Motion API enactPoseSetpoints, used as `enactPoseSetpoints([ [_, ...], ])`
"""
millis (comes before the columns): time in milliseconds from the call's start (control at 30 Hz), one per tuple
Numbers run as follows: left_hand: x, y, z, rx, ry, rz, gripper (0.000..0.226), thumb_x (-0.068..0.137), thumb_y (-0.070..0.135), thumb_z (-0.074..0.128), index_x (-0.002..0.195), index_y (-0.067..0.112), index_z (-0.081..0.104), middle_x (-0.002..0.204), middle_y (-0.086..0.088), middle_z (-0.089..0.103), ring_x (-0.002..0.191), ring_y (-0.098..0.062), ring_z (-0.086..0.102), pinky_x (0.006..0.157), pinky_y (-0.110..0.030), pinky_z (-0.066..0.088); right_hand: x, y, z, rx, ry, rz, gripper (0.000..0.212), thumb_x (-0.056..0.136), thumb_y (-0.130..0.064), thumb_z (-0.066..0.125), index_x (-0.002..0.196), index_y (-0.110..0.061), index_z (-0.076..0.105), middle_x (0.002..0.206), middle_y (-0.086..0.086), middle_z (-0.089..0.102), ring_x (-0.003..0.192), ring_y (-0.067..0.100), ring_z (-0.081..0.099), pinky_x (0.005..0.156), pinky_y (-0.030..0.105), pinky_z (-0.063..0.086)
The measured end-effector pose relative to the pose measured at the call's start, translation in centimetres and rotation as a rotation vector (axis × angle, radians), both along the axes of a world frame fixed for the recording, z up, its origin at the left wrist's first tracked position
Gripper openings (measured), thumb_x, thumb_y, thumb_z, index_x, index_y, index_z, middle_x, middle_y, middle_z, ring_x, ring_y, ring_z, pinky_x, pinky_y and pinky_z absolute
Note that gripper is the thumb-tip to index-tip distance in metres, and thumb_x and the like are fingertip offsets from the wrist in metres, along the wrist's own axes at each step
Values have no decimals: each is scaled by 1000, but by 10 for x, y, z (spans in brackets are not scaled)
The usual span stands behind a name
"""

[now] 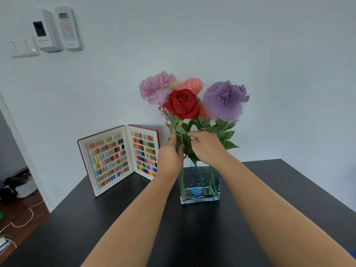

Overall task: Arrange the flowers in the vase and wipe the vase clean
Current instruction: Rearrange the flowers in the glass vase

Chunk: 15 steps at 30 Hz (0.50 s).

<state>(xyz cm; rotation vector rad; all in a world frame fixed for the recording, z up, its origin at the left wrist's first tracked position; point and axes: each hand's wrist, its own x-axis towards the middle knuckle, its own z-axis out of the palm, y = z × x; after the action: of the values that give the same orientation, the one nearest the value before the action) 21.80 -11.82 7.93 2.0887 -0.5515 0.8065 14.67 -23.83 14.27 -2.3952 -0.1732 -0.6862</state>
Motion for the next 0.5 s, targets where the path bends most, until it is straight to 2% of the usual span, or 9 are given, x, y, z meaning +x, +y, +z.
enactPoseSetpoints([
  [33,1,2,2,5,-5,16,58,96,7,56,152,15,42,82,-6,65,73,-15,56,65,-26,45,-6,-5,-4,33,-51,-26,38,93,-5,41,116,-11,70,118,9,70,99,22,64,89,27,47],
  [100,2,4,6,21,2,35,57,98,8,55,152,16,42,70,-2,61,66,-17,58,63,-27,45,-22,-20,-20,190,-152,-113,34,90,-4,44,96,-14,76,96,1,75,74,11,62,74,23,46],
  [167,3,4,7,23,17,26,60,98,10,56,154,16,38,71,-6,65,69,-21,63,68,-32,54,-33,-36,-38,388,-207,-213,25,87,-4,48,89,-15,70,79,-4,68,58,7,51,64,24,40],
  [233,1,1,5,19,33,19,62,97,15,57,155,16,36,86,-10,71,78,-23,66,74,-35,56,-29,-50,-49,494,-188,-277,20,86,-11,55,104,-19,60,87,-3,63,66,11,54,67,26,39],
  [333,-5,-5,2,32,45,52,63,94,30,62,151,13,41,99,-10,65,86,-22,61,79,-35,53,-6,-62,-44,438,-33,-249,51,84,-26,66,130,-14,46,111,3,58,94,20,58,80,30,46],
  [400,-8,-7,4,22,78,56,64,91,34,67,147,12,44,103,-9,59,92,-23,58,80,-33,51,9,-62,-34,289,37,-228,49,84,-29,66,126,-11,48,106,7,63,98,28,60,84,38,49],
  [500,-6,-7,14,20,106,54,58,88,28,73,139,13,48,95,-8,62,89,-27,63,72,-30,46,23,-58,-24,131,14,-246,27,89,-23,59,112,-11,55,93,12,69,92,36,63,76,36,50],
])
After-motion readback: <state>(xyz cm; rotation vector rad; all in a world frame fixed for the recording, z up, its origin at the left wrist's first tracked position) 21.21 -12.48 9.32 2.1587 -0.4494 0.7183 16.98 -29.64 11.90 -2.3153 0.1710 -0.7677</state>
